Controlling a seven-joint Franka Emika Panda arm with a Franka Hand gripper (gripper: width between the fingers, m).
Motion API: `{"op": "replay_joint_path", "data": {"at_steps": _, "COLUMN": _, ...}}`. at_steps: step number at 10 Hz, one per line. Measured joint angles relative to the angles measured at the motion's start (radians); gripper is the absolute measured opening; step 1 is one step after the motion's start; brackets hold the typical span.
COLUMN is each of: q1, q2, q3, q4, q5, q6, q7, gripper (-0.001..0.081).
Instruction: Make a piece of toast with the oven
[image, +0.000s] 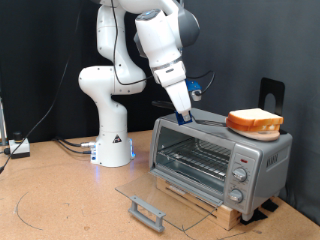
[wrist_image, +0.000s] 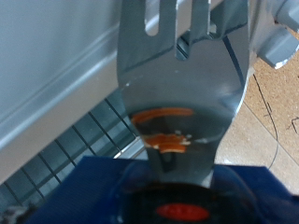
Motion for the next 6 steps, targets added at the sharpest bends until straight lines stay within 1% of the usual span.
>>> {"op": "replay_joint_path", "data": {"at_steps": 2, "q1": 0.007, "q2": 0.001, "q3": 0.013, "q4": 0.001, "q5": 0.007, "q6": 0.0, "q7": 0.0, "gripper": 0.0457}}
{"op": "replay_joint_path", "data": {"at_steps": 6, "q1": 0.022, "q2": 0.0, "q3": 0.016, "q4": 0.011, "q5": 0.049, "q6": -0.001, "q7": -0.002, "gripper": 0.0457}}
